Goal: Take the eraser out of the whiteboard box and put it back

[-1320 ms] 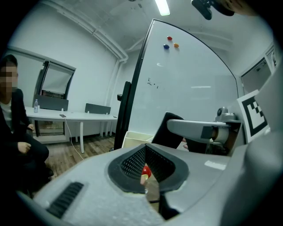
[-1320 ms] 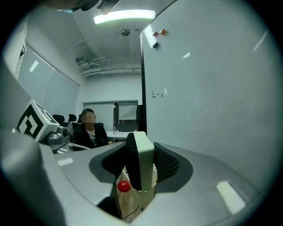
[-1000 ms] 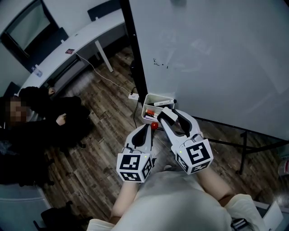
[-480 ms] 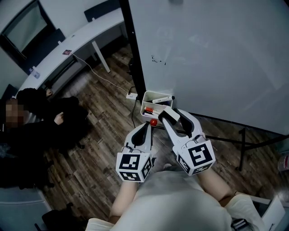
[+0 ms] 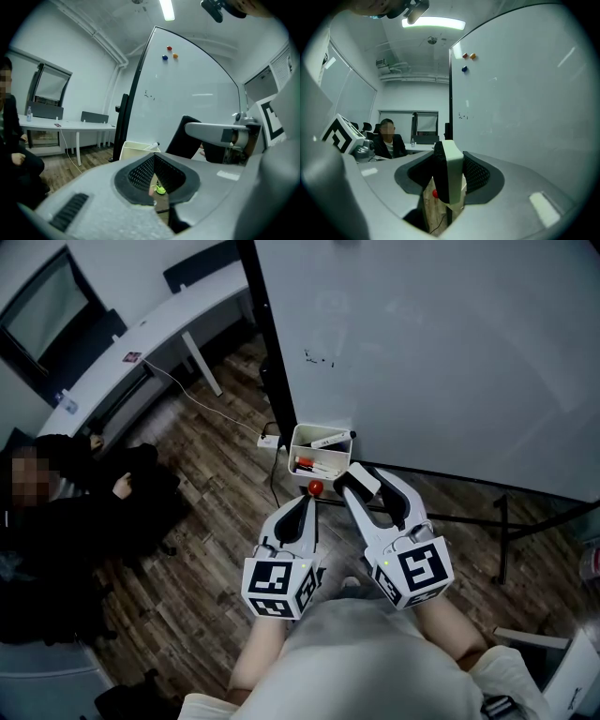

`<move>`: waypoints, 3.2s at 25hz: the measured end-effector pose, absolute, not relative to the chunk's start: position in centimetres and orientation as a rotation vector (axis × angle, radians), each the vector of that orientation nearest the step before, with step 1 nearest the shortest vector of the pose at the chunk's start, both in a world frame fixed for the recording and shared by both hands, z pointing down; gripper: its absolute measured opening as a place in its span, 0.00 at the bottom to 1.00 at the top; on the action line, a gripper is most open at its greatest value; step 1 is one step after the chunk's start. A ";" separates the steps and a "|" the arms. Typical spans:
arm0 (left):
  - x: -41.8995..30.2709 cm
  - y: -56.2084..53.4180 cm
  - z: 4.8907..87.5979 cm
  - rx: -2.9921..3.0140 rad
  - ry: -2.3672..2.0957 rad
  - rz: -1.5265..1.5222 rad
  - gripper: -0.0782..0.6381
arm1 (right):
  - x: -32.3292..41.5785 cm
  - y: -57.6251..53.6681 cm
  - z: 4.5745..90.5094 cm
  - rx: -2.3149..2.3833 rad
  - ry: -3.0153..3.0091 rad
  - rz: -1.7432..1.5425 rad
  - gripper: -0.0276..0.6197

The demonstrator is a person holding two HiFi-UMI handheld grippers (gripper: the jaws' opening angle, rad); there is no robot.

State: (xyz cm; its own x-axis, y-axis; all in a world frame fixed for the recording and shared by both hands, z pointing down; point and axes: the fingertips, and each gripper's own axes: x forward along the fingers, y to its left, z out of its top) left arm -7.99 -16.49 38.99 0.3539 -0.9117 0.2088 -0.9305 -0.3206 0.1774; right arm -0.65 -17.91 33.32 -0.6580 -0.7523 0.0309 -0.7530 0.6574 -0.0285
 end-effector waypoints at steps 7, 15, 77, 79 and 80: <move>-7.6 -14.8 38.9 2.374 -1.618 0.102 0.12 | 0.1 -15.9 32.9 1.349 -2.833 0.055 0.33; -7.6 -13.4 38.9 2.382 -1.607 0.095 0.12 | 0.6 -14.1 32.9 1.379 -2.825 0.060 0.33; -9.5 -17.3 39.4 2.301 -1.680 0.074 0.12 | -2.2 -19.1 33.4 1.233 -2.869 0.087 0.33; -9.5 -17.5 39.5 2.296 -1.685 0.076 0.12 | -2.2 -19.4 33.5 1.226 -2.872 0.092 0.33; -9.6 -17.6 39.5 2.293 -1.688 0.076 0.12 | -2.3 -19.6 33.6 1.222 -2.873 0.094 0.33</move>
State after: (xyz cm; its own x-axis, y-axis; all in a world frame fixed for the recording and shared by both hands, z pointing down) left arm -9.56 -17.61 39.53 0.3114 -0.9260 0.2135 -0.9415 -0.2701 0.2018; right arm -2.29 -19.55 33.55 -0.6938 -0.7190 0.0402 -0.7201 0.6922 -0.0480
